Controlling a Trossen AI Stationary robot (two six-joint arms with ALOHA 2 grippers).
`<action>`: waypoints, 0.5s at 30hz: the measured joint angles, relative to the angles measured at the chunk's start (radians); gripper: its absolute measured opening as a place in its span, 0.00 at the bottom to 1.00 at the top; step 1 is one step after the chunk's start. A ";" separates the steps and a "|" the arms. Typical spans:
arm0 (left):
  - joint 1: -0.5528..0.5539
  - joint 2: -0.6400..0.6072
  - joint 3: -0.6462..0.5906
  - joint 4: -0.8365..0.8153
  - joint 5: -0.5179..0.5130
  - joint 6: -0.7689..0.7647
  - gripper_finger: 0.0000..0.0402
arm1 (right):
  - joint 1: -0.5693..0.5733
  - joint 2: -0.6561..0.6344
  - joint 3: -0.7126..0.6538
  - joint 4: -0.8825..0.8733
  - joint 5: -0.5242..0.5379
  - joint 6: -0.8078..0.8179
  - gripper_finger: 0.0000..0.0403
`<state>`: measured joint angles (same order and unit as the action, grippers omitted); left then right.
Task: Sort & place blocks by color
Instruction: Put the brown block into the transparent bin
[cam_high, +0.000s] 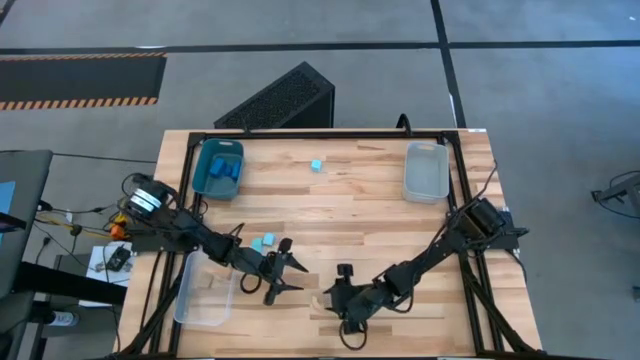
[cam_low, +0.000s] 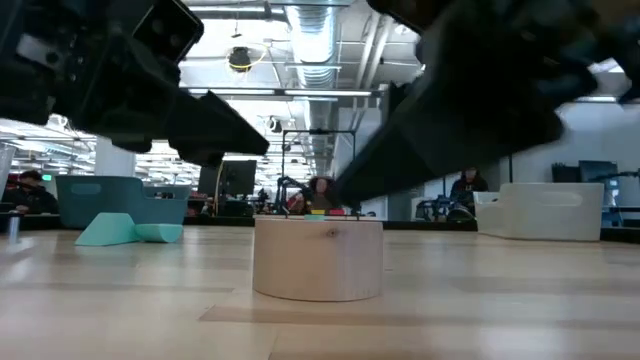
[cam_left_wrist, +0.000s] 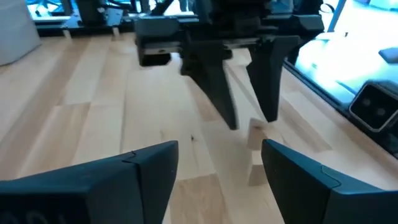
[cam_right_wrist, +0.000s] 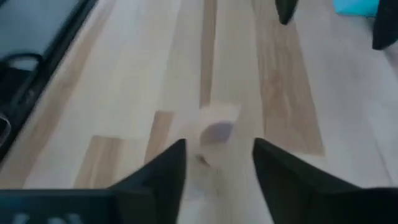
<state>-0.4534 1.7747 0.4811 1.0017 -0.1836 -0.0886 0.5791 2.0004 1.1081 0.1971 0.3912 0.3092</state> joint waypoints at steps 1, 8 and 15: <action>0.000 0.013 0.009 -0.001 0.011 0.005 0.56 | 0.001 0.000 -0.002 -0.003 0.001 0.000 0.58; 0.001 0.029 0.037 -0.019 0.028 0.052 0.59 | -0.005 0.062 -0.002 0.063 -0.052 0.025 0.69; 0.002 0.029 0.044 -0.049 0.018 0.054 0.59 | -0.020 0.096 0.001 0.083 -0.042 0.031 0.58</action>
<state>-0.4519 1.8038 0.5247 0.9532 -0.1659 -0.0341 0.5594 2.0968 1.1087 0.2798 0.3487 0.3402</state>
